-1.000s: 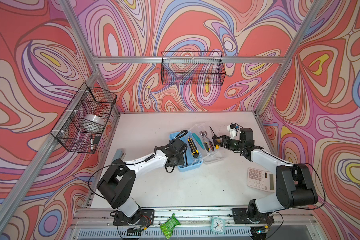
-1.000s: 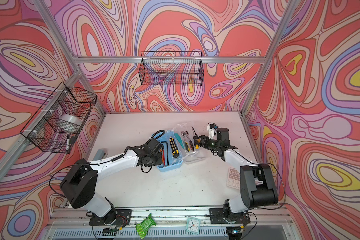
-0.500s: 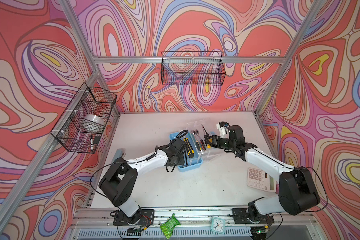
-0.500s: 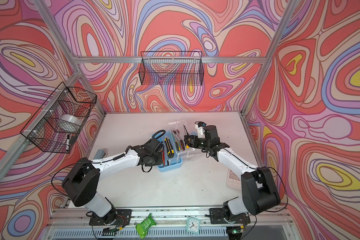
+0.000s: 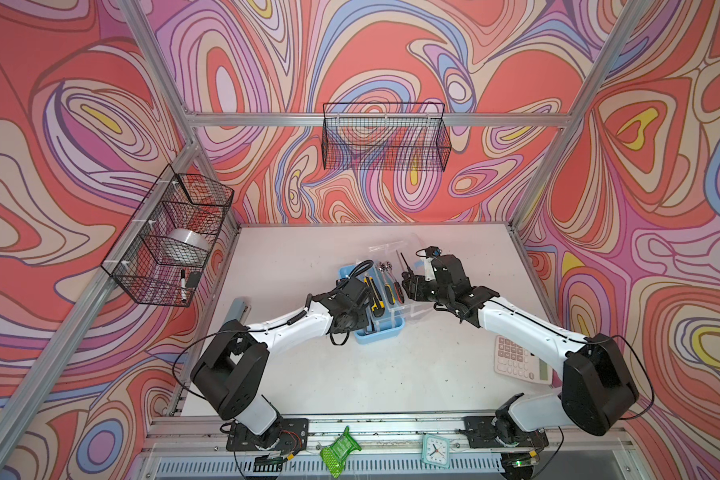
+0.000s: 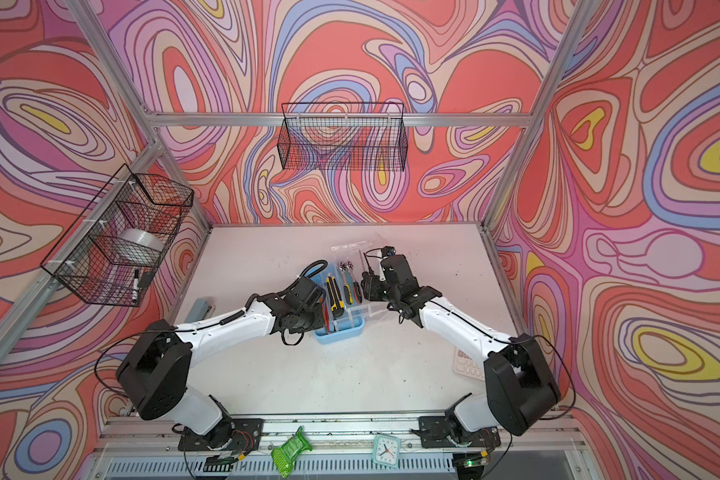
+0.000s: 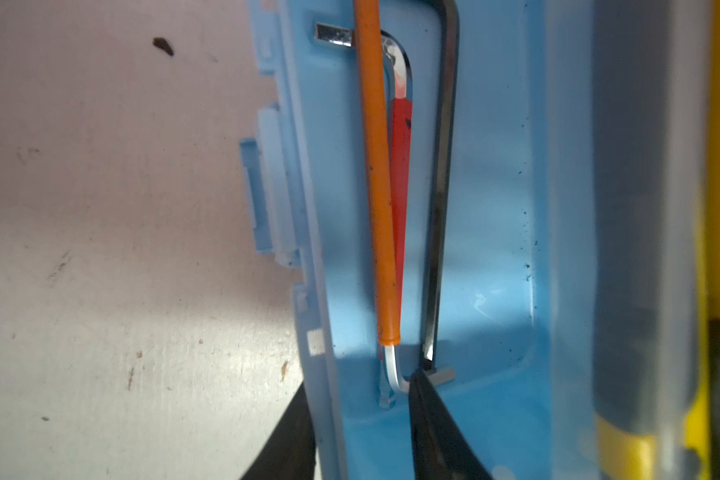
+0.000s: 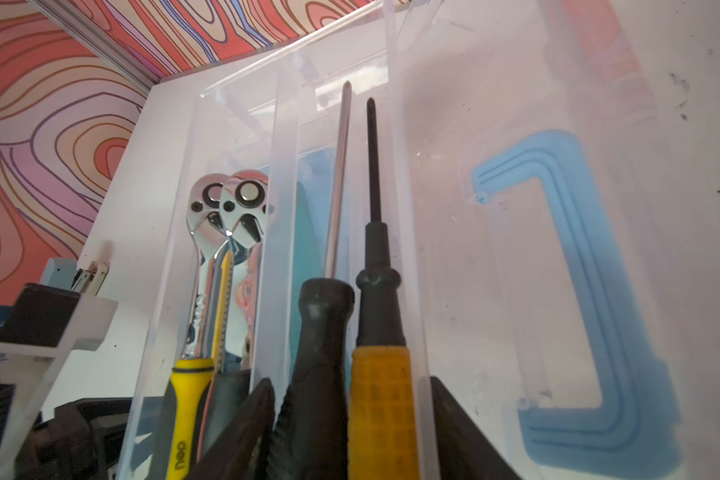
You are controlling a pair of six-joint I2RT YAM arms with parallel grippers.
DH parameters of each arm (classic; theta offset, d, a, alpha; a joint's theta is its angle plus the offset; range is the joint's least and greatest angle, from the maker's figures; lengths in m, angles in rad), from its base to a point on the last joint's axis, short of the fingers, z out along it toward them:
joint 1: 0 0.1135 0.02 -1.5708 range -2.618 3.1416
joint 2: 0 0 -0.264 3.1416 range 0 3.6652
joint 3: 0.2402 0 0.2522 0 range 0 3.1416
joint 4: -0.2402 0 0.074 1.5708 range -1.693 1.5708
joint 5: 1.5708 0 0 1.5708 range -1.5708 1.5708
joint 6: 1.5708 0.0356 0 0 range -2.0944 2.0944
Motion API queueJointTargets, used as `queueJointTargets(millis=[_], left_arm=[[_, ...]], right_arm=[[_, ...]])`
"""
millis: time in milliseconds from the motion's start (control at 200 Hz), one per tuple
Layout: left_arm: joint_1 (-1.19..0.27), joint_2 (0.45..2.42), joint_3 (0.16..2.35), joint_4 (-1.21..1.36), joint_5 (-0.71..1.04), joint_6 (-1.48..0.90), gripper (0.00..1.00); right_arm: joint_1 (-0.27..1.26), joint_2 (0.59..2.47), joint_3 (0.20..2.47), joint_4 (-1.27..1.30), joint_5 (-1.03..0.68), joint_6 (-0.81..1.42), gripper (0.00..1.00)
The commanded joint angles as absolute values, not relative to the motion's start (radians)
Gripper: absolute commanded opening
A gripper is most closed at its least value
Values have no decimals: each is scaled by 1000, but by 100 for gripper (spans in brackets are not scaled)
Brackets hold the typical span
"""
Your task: Pack the tool kit
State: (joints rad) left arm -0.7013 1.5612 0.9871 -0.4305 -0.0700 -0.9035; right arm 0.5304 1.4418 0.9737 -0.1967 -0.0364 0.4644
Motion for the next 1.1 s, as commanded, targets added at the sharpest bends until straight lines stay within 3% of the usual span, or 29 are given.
queueJointTargets(millis=[0, 320, 576, 1097], left_arm=[[-705, 1489, 983, -456, -107, -960, 40], [-683, 1376, 1093, -516, -197, -900, 43], [-655, 1539, 1333, -527, -61, -784, 42], [-641, 1682, 1423, -550, -21, -759, 33]], right_arm=[[576, 1463, 1025, -205, 48, 456, 57], [636, 1491, 1053, -236, 161, 431, 57], [660, 1508, 1078, -258, 197, 409, 57], [686, 1535, 1124, -290, 234, 390, 58]])
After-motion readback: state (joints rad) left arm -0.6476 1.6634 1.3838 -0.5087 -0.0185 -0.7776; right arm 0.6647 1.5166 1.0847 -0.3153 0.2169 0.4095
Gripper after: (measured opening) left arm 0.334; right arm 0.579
